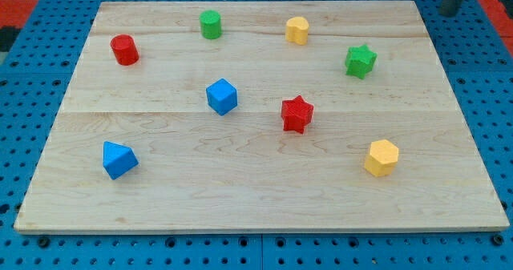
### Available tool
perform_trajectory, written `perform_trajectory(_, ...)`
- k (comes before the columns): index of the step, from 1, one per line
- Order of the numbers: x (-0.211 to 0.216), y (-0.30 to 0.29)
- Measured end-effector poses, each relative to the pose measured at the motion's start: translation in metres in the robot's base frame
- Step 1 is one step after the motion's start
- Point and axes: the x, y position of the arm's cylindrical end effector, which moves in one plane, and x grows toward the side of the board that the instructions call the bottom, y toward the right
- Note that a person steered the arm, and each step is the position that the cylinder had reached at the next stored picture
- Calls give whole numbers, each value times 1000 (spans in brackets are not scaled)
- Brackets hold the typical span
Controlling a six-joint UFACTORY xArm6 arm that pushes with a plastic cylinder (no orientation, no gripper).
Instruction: Place the arm towards the left side of the green circle
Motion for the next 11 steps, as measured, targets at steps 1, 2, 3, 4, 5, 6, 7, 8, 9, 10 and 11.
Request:
perform_trajectory(1,58,-3)
perform_trajectory(2,75,-80)
perform_trajectory(3,34,-137)
perform_trajectory(4,26,-167)
perform_trajectory(5,50,-223)
perform_trajectory(6,51,-300)
perform_trajectory(7,35,-296)
perform_trajectory(8,78,-340)
perform_trajectory(9,71,-429)
perform_trajectory(10,33,-486)
perform_trajectory(11,18,-486)
